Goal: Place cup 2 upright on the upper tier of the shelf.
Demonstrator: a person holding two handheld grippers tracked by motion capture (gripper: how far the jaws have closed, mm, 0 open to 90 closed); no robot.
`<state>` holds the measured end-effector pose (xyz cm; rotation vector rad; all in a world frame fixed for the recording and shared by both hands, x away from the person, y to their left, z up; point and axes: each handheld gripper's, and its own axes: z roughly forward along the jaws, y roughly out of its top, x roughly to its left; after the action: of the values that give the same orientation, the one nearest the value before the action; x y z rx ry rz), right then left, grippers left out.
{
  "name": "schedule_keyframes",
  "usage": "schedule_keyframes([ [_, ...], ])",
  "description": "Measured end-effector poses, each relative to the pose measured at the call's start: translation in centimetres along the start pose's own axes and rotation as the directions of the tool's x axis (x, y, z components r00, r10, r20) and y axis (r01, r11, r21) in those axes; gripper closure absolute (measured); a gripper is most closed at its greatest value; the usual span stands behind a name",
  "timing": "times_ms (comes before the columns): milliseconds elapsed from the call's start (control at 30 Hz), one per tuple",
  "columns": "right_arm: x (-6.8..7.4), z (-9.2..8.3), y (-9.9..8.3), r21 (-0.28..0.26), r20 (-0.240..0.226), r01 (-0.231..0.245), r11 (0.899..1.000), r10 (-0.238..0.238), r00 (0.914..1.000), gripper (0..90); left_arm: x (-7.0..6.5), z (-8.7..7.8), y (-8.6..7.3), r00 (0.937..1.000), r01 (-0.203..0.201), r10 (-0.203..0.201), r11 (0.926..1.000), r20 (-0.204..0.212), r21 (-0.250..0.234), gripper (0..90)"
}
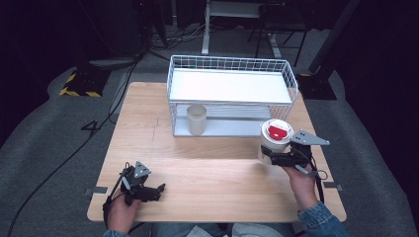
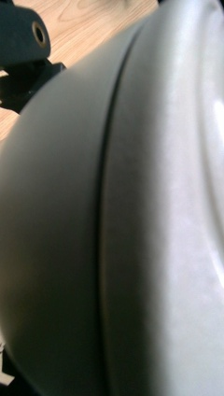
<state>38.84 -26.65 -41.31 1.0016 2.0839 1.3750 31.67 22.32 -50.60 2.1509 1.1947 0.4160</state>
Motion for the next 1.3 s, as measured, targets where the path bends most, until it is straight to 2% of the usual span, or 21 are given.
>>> schedule_keyframes([
  [267, 0.2, -0.7, 2.2, -0.015, -0.010, 0.029, 0.999, -0.029, 0.9995, 13.4, 0.0, 0.1, 0.0, 1.0000, 0.007, -0.007, 1.0000, -0.005, -0.005, 0.0],
  [633, 0.2, -1.3, 5.2, -0.039, -0.042, 0.012, 0.999, -0.014, 0.9990, 13.4, 0.1, 0.2, 0.2, 0.9998, 0.014, -0.015, 0.9999, -0.013, -0.003, 0.0],
  [1300, -0.3, -1.4, 11.3, -0.085, -0.058, 0.041, 0.996, -0.046, 0.9972, 13.5, 0.2, 0.5, 0.5, 0.9991, 0.031, -0.031, 0.9995, -0.028, -0.006, 0.0],
])
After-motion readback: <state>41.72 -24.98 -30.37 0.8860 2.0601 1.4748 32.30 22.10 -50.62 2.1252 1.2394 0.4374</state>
